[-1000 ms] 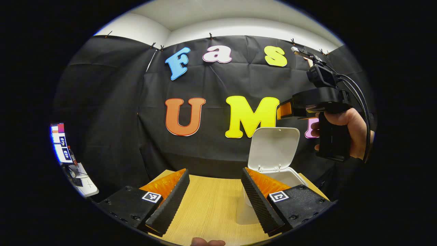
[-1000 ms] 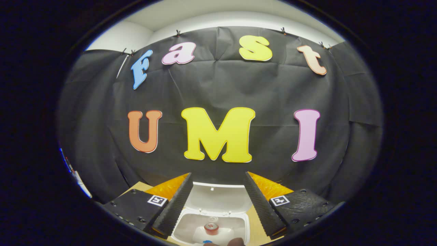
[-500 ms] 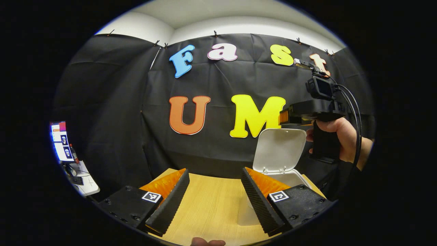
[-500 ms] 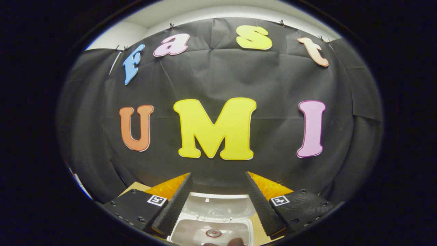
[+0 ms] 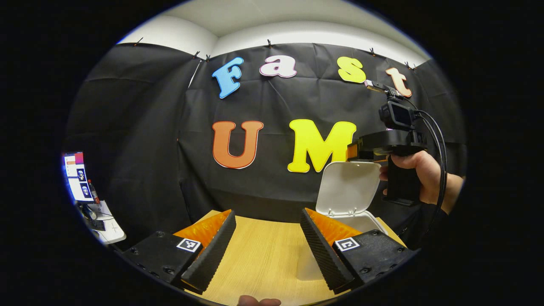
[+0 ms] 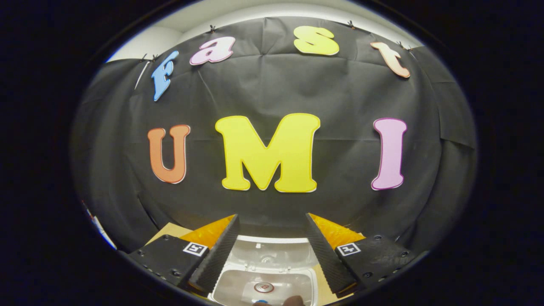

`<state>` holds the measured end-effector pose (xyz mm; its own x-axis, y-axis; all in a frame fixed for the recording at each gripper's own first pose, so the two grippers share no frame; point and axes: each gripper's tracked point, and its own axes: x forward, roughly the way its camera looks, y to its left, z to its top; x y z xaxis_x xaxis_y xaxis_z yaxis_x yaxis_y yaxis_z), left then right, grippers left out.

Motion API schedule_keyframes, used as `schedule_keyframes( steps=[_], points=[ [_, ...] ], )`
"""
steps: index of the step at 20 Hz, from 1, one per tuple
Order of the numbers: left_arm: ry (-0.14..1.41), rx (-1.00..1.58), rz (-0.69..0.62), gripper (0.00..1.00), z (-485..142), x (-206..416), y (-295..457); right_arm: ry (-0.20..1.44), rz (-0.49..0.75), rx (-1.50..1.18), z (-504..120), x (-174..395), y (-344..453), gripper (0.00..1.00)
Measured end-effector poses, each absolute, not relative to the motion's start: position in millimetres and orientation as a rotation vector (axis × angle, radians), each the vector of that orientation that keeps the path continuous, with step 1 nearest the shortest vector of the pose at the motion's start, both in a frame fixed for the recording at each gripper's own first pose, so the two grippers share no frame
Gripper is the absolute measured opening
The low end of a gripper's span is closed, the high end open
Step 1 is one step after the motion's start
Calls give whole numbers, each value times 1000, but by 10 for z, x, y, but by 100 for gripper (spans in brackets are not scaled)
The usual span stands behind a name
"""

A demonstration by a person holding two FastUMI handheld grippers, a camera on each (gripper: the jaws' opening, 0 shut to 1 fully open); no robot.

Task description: Press the lid of the desktop garbage bin to open it, pick up the crumpled paper on the desktop and throw it into the bin, then pick up the pop can on the desktop and drop it into the bin, and finally close the garbage bin lid.

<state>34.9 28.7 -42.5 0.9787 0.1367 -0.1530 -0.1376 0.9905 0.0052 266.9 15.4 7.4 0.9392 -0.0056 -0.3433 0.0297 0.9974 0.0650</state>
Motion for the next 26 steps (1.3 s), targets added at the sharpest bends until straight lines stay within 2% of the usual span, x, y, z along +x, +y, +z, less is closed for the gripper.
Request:
schedule_keyframes(
  steps=[6,16,18,20,21,22,23,26],
  points=[
    [138,-4,113,98,-363,236,243,369,-20,75,-16,2320,161,96],
    [125,13,46,100,-319,-12,130,525,-42,60,-924,1408,188,95],
    [123,16,35,91,-300,-56,121,547,-43,40,-1130,1293,204,95],
    [123,17,29,98,-303,-87,133,571,-42,23,-1298,1200,209,95],
    [123,16,27,98,-316,-88,145,579,-41,24,-1361,1184,213,95],
    [125,14,25,90,-324,-106,140,582,-41,29,-1394,1169,217,95],
    [127,13,22,98,-322,-128,135,586,-42,37,-1439,1135,204,95],
    [138,14,17,98,-356,-161,135,601,-41,49,-1540,1109,220,96]
  ],
)
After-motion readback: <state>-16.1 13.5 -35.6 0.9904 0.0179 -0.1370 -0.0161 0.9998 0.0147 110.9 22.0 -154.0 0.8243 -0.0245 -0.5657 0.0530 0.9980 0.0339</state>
